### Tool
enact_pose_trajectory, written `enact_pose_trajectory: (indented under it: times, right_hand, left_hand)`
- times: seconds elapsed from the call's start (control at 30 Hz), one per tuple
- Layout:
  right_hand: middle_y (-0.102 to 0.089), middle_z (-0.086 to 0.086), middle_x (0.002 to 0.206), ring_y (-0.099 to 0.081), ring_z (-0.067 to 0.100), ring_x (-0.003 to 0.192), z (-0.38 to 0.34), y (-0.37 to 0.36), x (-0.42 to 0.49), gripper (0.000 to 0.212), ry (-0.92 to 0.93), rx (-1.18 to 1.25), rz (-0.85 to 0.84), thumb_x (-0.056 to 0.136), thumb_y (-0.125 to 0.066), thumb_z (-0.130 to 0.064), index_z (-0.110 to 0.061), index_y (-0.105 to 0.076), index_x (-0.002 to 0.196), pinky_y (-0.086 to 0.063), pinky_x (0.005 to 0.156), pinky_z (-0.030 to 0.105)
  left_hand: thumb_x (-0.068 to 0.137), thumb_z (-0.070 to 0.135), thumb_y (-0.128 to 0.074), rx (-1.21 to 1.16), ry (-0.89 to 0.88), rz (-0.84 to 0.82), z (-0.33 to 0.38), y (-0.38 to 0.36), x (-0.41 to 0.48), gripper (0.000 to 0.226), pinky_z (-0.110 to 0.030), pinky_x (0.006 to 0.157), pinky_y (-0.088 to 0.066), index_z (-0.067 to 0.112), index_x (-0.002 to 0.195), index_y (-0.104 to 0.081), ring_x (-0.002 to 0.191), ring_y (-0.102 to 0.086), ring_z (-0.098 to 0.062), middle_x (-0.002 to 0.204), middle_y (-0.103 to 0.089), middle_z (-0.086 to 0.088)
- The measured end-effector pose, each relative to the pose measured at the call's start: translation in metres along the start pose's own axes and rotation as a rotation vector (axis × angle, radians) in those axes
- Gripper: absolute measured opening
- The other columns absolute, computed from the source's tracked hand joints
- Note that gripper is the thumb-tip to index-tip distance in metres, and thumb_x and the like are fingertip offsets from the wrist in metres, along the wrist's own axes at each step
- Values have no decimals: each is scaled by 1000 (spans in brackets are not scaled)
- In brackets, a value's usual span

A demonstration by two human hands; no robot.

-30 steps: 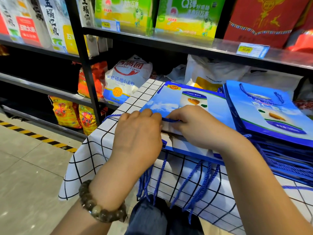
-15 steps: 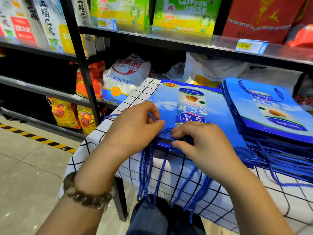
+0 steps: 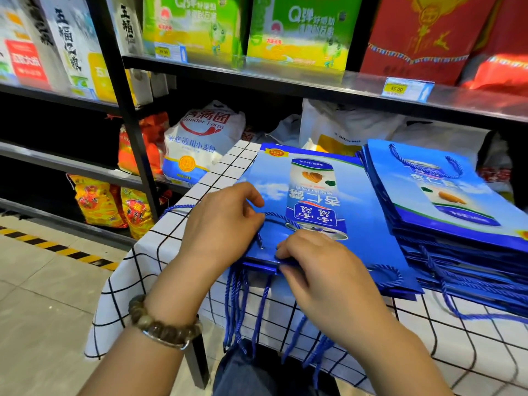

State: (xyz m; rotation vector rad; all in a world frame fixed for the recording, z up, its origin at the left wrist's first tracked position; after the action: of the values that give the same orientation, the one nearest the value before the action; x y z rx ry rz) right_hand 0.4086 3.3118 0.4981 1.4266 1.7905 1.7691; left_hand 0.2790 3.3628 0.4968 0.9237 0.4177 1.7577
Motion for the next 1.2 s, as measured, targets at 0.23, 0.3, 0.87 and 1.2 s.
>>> enact_pose_trajectory:
  times: [0.23,0.3,0.87,1.2]
  right_hand:
    - [-72,-10,96,-69,9,84,1,2,-1,29,63,-193,60,75,-54,-33,-26,-70,97,-53,63,20]
    - [-73,-12,87,-69,9,75,0,20,0,32,68,-185,144,78,-42,-34,-28,-69,95,-51,55,20]
    - [-53,3,116,-52,9,111,100,100,-40,54,-244,649,964,66,-52,-4,-20,-48,117,-41,97,21]
    - [-70,-8,83,-63,-5,67,122,70,51,31,-375,922,551,73,-69,5,-20,-57,85,-46,62,8]
  left_hand:
    - [75,35,-64,-367,-171,-145,6,7,-9,6,-9,67,-42,37,69,-65,76,-60,4,77,-68,18]
    - [65,47,-64,-635,-254,-249,5,10,-17,24,-9,79,-44,35,85,-72,89,-62,4,92,-69,20]
    - [84,-7,-55,-730,-5,4,-8,8,21,27,-4,43,-37,18,72,-57,45,-53,11,45,-59,23]
    - [84,0,-59,-676,-75,264,19,63,52,26,-5,50,-40,23,71,-56,48,-52,13,54,-62,19]
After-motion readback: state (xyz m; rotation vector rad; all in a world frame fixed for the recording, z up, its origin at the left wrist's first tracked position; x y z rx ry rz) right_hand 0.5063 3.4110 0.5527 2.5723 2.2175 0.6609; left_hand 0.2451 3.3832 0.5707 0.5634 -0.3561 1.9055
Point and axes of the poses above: each hand's wrist, its own x-axis towards the middle knuckle, its own y-axis out of the back of the hand, z = x × y, the point moved 8 cm from there along x, towards the middle knuckle
